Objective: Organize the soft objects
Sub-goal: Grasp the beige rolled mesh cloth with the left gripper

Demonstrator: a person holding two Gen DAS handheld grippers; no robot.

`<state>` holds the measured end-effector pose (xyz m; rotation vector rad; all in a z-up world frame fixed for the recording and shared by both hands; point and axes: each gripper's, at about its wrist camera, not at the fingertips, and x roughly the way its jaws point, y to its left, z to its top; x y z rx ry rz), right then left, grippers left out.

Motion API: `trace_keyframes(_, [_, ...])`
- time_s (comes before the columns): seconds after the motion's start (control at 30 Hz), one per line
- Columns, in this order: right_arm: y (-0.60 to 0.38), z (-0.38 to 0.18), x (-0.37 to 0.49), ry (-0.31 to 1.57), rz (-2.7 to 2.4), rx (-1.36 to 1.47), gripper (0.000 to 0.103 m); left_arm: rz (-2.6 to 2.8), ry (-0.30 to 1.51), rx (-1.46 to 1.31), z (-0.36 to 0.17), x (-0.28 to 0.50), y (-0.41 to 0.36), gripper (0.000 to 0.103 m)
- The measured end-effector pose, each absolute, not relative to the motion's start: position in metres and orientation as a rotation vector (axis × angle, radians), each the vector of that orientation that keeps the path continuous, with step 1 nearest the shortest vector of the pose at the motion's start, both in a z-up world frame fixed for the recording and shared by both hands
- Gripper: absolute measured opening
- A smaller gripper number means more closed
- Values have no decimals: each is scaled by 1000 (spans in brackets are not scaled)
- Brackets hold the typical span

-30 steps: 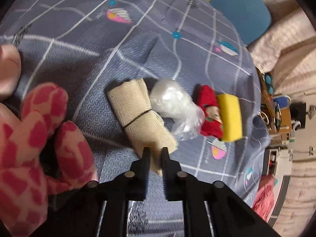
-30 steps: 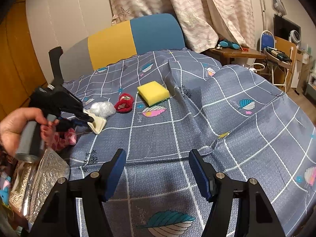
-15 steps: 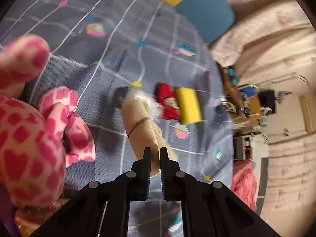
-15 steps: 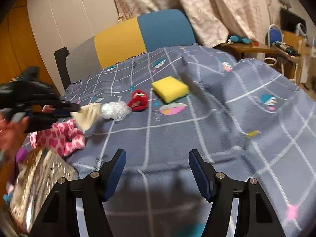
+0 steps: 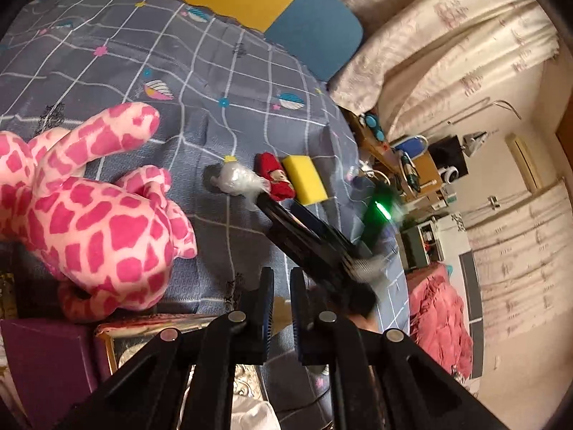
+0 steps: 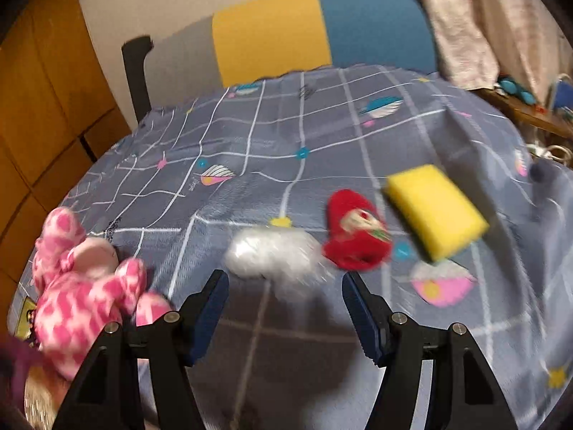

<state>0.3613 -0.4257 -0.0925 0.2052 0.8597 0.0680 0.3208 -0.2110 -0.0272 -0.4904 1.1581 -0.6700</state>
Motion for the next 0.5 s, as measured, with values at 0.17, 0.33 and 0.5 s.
trace_keyframes(0.17, [-404, -117, 398, 969, 57, 101, 73, -716, 1142, -434, -21, 311, -212, 24])
trace_keyframes(0.33, [-396, -130, 399, 1002, 103, 48, 10, -734, 1125, -371, -14, 304, -214, 27])
trace_keyframes(0.5, [-409, -106, 368, 924, 141, 93, 4, -715, 1109, -312, -12, 300, -222, 35])
